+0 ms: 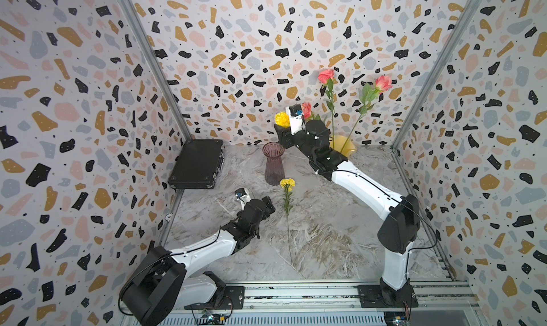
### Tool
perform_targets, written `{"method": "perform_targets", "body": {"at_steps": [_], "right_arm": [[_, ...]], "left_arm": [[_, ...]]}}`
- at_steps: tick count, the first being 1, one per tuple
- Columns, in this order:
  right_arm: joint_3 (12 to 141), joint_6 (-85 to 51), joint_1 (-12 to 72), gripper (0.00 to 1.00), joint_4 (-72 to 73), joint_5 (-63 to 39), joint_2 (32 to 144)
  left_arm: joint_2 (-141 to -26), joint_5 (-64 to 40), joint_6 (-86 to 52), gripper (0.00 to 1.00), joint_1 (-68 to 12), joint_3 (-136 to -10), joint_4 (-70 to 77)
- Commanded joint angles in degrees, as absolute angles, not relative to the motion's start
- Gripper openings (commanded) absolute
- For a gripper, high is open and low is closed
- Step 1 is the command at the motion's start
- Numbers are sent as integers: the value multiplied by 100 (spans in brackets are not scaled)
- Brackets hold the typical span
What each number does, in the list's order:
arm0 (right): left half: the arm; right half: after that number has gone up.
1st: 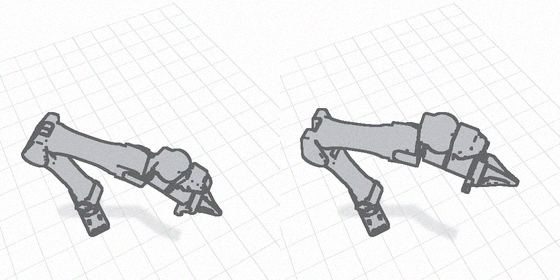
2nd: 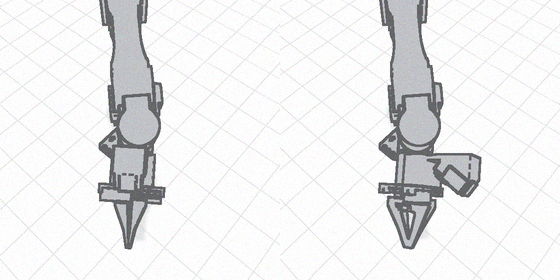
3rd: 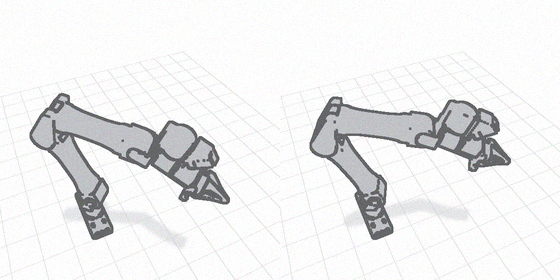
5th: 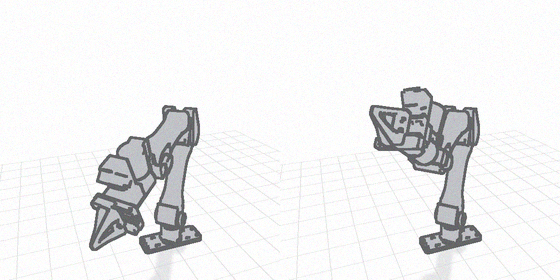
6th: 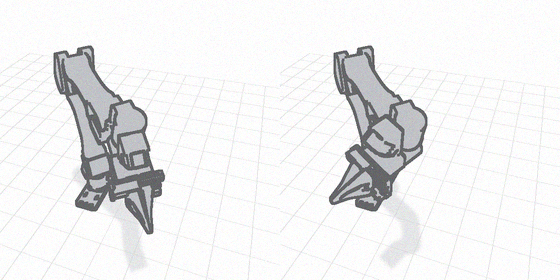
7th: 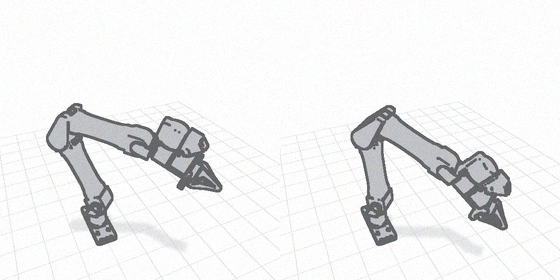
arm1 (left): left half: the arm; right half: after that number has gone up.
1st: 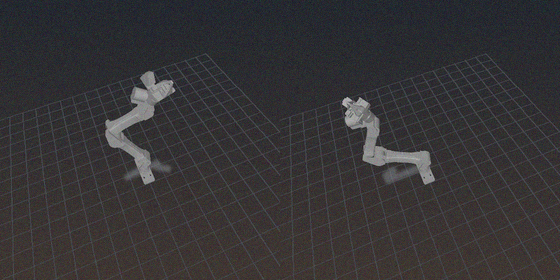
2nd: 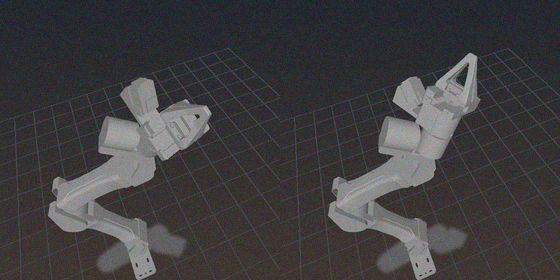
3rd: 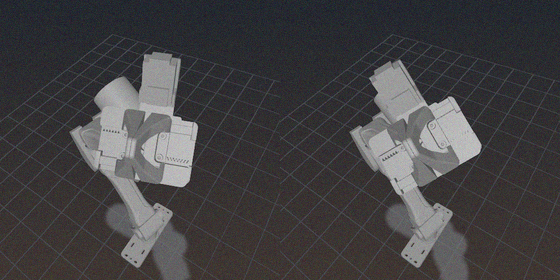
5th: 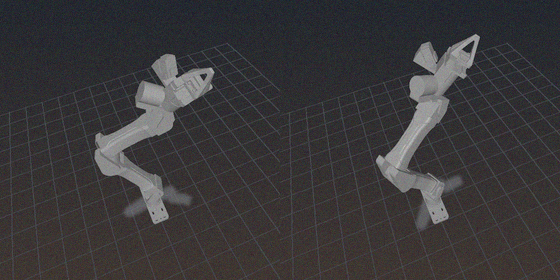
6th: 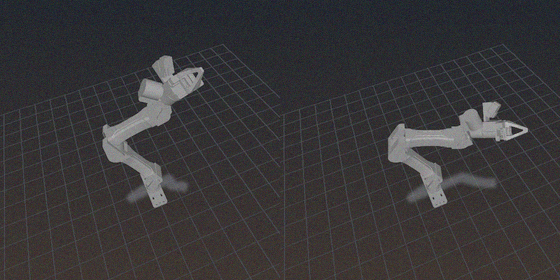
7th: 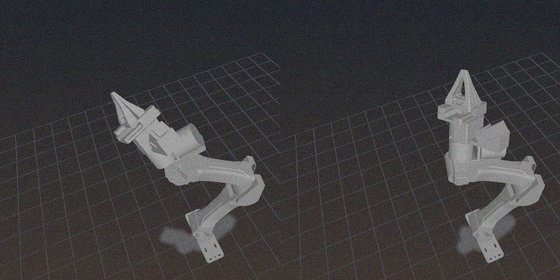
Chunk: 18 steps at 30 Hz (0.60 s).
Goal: Arrange the flowers in different vases according to their colors
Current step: Insert the flower into the vase.
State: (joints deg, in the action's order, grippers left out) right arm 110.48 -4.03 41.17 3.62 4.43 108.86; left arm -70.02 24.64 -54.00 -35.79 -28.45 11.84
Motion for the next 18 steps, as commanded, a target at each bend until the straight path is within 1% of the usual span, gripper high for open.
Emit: {"method": "perform_targets", "body": {"at_steps": [1,2,3,6,15,18], "right_arm": [[11862,-354,4140,73,-1641,573,10617],[12019,-389,4140,78,-1969,501,10632],[12173,-416,4142,80,-2296,414,10650],[12205,-443,4140,82,-2706,224,10613],[11724,-360,4069,83,-2553,-315,10617],[11792,-413,4069,84,-2640,-237,10542]], "left_arm": [[-6857,2757,-5502,99,-3577,-2813,1096],[-6837,2786,-5495,99,-3577,-2798,1115],[-6813,2824,-5480,99,-3577,-2786,1114],[-6730,2900,-5437,99,-3577,-2760,1102],[-6619,3050,-5379,99,-3582,-2698,1113],[-6604,3050,-5353,99,-3582,-2707,1102]]}}
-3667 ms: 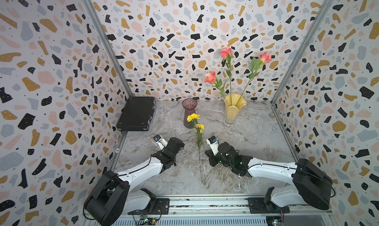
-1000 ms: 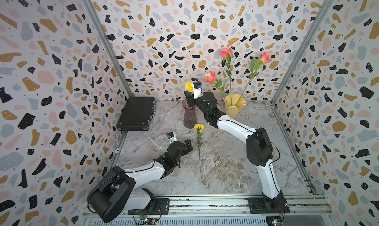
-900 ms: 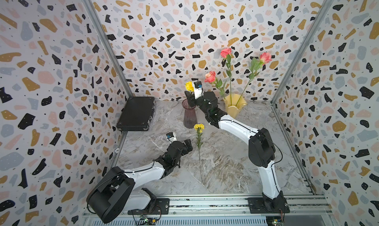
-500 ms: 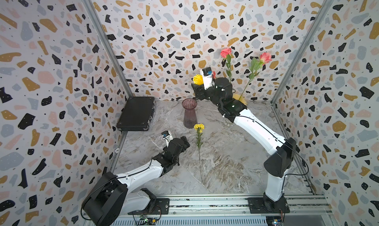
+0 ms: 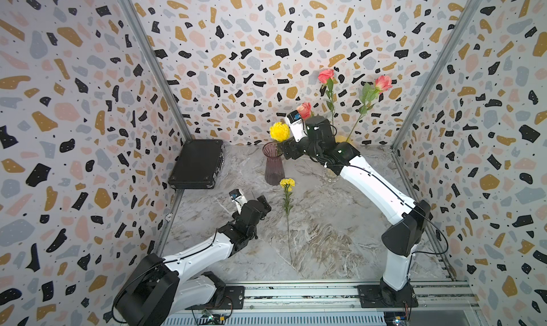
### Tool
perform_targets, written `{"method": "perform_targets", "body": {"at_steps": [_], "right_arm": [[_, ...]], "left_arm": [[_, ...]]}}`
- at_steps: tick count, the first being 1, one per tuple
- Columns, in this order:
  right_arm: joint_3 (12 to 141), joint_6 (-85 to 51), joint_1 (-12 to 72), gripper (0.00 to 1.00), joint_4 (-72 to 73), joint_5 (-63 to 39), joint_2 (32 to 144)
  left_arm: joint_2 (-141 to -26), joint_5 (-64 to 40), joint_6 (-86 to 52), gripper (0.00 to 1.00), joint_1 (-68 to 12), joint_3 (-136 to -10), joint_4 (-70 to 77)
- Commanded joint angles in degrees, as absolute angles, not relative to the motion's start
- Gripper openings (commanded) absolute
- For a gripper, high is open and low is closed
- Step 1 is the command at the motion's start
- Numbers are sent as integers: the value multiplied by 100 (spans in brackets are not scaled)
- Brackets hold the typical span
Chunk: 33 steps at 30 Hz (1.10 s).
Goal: Arrange the flowers in different vases according to their colors
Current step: Insert the flower into the vase, then pick up the flower at the center of the board.
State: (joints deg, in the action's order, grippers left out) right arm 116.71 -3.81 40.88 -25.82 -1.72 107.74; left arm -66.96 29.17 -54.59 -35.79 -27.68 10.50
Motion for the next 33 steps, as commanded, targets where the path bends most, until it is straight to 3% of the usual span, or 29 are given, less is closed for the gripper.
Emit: {"method": "perform_targets", "body": {"at_steps": [1,6,13,21,29,33], "right_arm": [[11812,-453,4069,84,-2700,-122,10480],[11394,-668,4069,83,-2968,516,9943],[8831,-1421,4122,78,-2751,703,8939],[6310,-1983,4511,79,-1669,394,8798],[4912,-2207,4962,78,462,30,8873],[4969,-2410,5120,76,534,-88,9082]], "left_arm": [[-6595,3078,-5361,99,-3582,-2699,1107],[-6499,3476,-5722,99,-3584,-2706,737],[-6580,5096,-8607,100,-3577,-2842,-1364],[-6588,4935,-8394,99,-3579,-2820,-1157],[-6767,4731,-8031,99,-3578,-2943,-967],[-6816,4744,-7990,99,-3576,-2946,-906]]}}
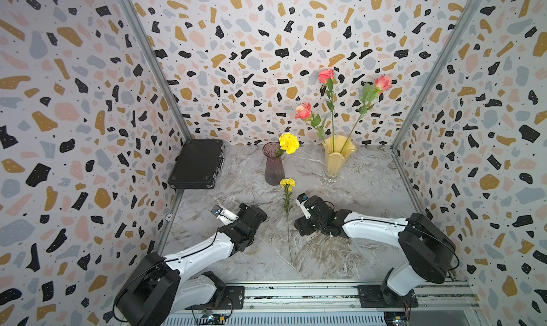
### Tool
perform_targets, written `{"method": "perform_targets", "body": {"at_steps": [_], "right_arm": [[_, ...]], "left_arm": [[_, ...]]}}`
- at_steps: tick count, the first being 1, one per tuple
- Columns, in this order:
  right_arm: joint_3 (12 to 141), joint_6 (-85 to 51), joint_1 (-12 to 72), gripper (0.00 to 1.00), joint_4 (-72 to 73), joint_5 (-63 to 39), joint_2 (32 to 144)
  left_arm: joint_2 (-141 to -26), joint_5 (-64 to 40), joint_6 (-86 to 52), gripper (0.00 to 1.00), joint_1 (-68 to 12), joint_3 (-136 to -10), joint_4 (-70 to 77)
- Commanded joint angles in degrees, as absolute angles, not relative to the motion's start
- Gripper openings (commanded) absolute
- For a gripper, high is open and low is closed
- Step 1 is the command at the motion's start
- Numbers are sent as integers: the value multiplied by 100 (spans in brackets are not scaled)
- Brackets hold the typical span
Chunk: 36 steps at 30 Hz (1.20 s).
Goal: Arrange the flowers in different vases according to their colors
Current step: Pick up the flower at the center of the board.
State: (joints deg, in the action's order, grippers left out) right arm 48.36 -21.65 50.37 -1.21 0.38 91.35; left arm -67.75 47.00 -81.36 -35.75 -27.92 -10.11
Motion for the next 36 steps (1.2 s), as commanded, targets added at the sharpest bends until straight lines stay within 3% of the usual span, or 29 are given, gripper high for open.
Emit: {"method": "perform_targets", "body": {"at_steps": [1,9,14,29,36], "right_arm": [[5046,-2373,5137,75,466,-127,9181],[5067,-2231,5176,66,752,-244,9506],[5353,-2215,5178,50,539,-534,9838],[5731,-2195,5229,48,289,-573,10464],[5940,-2317,5240,40,-23,-319,10678]], "left_arm": [[-6825,4721,-7979,100,-3582,-2925,-852],[-6950,4600,-7921,99,-3569,-2888,-677],[-7057,4302,-7575,100,-3568,-2856,-231],[-7014,4102,-7245,99,-3573,-2861,-55],[-6987,4142,-7227,99,-3568,-2847,-56]]}}
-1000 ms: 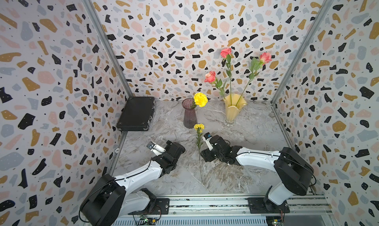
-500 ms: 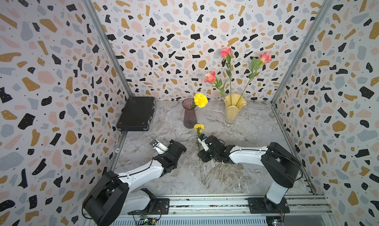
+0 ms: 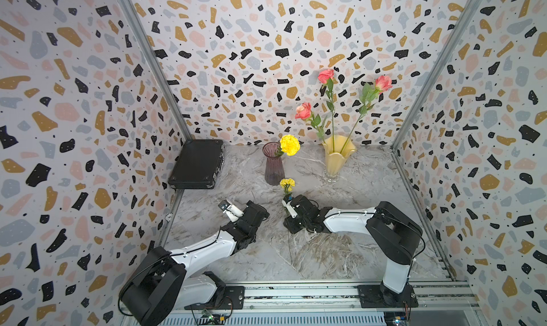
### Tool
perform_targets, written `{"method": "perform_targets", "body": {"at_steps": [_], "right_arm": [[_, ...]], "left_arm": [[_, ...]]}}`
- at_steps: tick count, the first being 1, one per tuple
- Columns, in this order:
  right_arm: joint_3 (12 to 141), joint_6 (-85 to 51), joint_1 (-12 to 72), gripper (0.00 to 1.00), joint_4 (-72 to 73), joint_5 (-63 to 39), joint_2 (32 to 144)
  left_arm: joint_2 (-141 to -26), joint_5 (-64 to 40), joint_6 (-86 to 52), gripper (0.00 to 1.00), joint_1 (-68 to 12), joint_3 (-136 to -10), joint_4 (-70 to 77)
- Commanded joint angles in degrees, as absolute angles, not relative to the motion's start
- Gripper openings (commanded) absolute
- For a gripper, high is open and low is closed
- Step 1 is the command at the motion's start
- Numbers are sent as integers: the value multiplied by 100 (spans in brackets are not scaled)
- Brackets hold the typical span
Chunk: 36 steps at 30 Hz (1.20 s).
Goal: Arrange the flowers in different vases according to their colors
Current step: Pick up the flower at the center of the board.
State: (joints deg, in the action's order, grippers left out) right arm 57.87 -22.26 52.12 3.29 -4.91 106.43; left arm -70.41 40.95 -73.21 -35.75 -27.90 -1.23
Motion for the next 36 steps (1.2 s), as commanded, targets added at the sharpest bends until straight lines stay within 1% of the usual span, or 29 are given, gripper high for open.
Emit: {"method": "perform_targets", "body": {"at_steps": [1,3,5,8,12,13,15,17,18,21,23,26,27,29,31,33,36], "right_arm": [[5959,-2329,5240,39,-71,-253,10687],[6011,-2338,5244,37,-210,-12,10688],[6059,-2338,5241,32,-563,339,10649],[6018,-2360,5246,27,-677,621,10536],[5918,-2380,5244,21,-559,677,10425],[5915,-2382,5240,18,-565,676,10415],[5910,-2390,5238,15,-562,690,10406],[5893,-2399,5246,9,-558,711,10381],[5875,-2406,5245,8,-549,749,10348],[5746,-2451,5241,2,-503,1013,10167],[5557,-2491,5238,0,-334,1210,9960],[5030,-2566,5238,0,301,1479,9417],[4681,-2535,5234,0,795,1423,9123],[3909,-2437,5238,0,1995,1217,8541],[3244,-2299,5241,0,3116,1080,8066],[2931,-2227,5246,0,3528,1166,7784],[2839,-2117,5243,0,3621,1292,7631]], "left_arm": [[-6989,4147,-7230,99,-3568,-2840,-61],[-6991,4151,-7219,100,-3571,-2848,-55],[-7005,4191,-7220,99,-3571,-2853,-74],[-6999,4196,-7214,100,-3569,-2859,-91],[-7022,4217,-7221,100,-3568,-2864,-104],[-7030,4225,-7225,99,-3568,-2872,-118],[-7048,4226,-7234,100,-3568,-2891,-140],[-7049,4216,-7235,99,-3568,-2900,-158],[-7053,4215,-7233,100,-3568,-2905,-169],[-7083,4242,-7225,99,-3569,-2918,-168],[-7156,4256,-7233,100,-3568,-2944,-208],[-7251,4178,-7134,99,-3569,-3033,-208],[-7264,4085,-6970,99,-3568,-3045,-129],[-7270,3642,-6233,99,-3560,-3025,353],[-7276,2871,-5307,100,-3560,-2995,998],[-7346,2123,-4873,100,-3560,-3079,1255],[-7539,1744,-4623,99,-3564,-3295,1155]]}}
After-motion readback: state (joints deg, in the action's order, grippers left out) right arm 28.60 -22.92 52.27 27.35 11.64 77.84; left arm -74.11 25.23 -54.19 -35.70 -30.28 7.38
